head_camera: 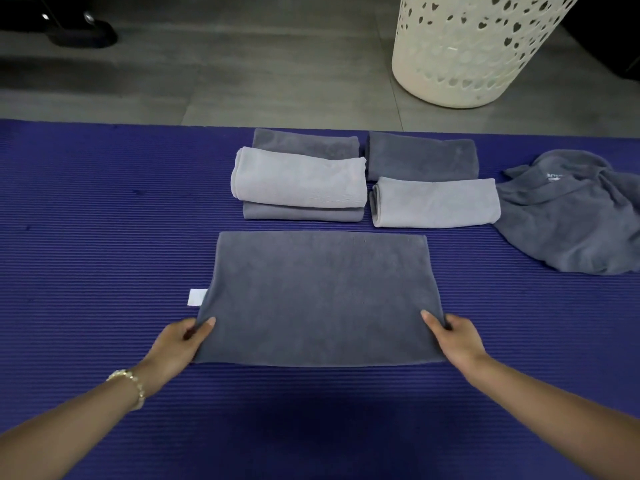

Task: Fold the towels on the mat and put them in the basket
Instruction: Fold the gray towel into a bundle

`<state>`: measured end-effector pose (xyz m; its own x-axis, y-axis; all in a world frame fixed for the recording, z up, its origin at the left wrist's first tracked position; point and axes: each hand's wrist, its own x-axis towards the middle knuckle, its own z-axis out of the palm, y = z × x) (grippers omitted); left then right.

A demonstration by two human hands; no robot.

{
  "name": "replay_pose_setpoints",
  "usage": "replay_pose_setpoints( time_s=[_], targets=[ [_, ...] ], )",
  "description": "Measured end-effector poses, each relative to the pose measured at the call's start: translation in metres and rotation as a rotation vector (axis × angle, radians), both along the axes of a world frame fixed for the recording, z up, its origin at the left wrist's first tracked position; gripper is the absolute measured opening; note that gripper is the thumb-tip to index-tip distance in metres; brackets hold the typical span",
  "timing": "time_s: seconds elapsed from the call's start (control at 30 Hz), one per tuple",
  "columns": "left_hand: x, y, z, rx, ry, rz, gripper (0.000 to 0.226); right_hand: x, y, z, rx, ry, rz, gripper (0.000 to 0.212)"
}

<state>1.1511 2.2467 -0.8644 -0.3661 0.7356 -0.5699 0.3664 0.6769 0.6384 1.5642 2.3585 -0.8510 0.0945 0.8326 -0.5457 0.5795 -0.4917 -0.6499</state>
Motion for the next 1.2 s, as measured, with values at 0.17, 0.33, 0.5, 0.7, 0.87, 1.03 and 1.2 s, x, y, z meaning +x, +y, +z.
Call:
replay_pose_setpoints(
  time_s=[0.17,0.33,0.5,0.7,0.87,1.03,1.2],
  targets=[
    [0.001,-0.001,0.006,0.013,0.123,-0.045,0.032,0.004,0.001,-0.001,0.043,-0.056,-0.011,0.034],
    [-0.002,-0.007,-0.004,0.028,0.195,0.061,0.04,0.004,-0.007,0.002,0.248,-0.278,0.137,0.023],
    [-0.007,0.002,-0.02,-0.068,0.047,-0.013,0.062,0.004,-0.005,0.004,0.406,-0.415,0.765,0.06],
    [0.019,0.039,0.037,-0.048,-0.383,0.212,0.036,-0.009,-0.006,-0.002,0.212,-0.477,1.029,0.098],
    [0.084,0.065,0.089,0.206,-0.363,0.066,0.05,-0.017,0.004,0.016,0.316,-0.339,0.888,0.059],
    [0.168,0.077,0.13,0.273,-0.543,-0.319,0.055,-0.031,0.024,0.019,-0.051,0.294,0.041,0.049],
    [0.163,0.092,0.108,0.291,-0.19,-0.415,0.049,-0.033,0.033,0.007,-0.273,0.382,-0.221,0.071]
  ],
)
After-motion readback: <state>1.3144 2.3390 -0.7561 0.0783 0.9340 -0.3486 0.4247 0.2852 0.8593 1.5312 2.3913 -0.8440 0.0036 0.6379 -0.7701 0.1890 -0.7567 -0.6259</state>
